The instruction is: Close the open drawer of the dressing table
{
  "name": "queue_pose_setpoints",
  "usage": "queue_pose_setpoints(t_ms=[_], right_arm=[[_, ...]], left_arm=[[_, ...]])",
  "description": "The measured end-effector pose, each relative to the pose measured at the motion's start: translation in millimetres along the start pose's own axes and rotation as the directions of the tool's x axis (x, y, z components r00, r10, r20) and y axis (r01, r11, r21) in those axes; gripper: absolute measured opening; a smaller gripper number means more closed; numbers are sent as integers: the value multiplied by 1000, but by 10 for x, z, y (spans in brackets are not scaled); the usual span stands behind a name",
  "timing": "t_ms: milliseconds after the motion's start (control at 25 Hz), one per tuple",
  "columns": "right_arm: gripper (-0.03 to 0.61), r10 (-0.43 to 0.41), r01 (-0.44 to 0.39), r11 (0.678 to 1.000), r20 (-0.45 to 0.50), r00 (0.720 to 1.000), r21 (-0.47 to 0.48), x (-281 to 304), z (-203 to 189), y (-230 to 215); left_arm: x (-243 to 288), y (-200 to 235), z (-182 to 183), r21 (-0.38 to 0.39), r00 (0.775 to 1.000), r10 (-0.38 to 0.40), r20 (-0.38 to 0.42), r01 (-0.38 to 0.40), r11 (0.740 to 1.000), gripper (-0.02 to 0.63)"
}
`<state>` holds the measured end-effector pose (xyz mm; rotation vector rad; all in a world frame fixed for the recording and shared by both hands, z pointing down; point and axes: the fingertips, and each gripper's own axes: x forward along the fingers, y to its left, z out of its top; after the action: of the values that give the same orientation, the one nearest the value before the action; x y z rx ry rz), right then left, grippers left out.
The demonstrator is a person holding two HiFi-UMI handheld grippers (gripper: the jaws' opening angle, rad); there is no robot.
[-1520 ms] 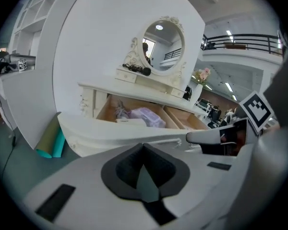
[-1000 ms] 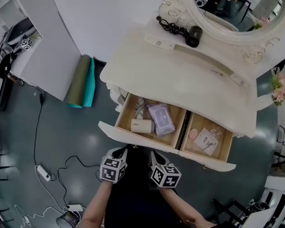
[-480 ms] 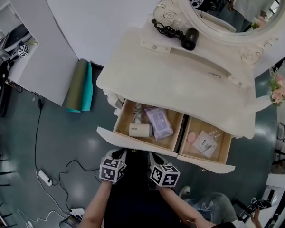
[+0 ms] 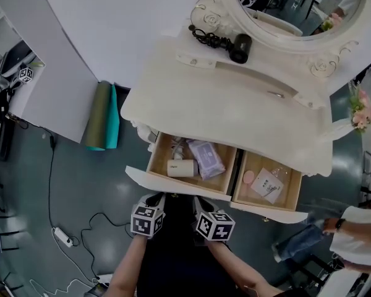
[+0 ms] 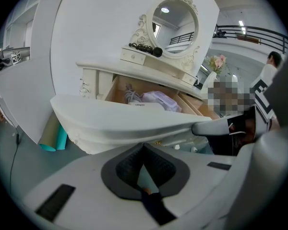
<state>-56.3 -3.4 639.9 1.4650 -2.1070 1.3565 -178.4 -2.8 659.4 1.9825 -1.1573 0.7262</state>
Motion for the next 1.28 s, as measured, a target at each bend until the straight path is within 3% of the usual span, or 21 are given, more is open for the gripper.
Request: queue_pose_setpoints(t_ms=[560,1280], right_arm=[[20,-7,7,1000,1,1000,23,77,149,-46],[20,-31,31,999,4,1000,21,198,417,-128]], left_arm=[[134,-42,128,24,999,-15,-34,16,1000,-2],[283,-24,397,-22,999,-15,-34,14,1000,-3]])
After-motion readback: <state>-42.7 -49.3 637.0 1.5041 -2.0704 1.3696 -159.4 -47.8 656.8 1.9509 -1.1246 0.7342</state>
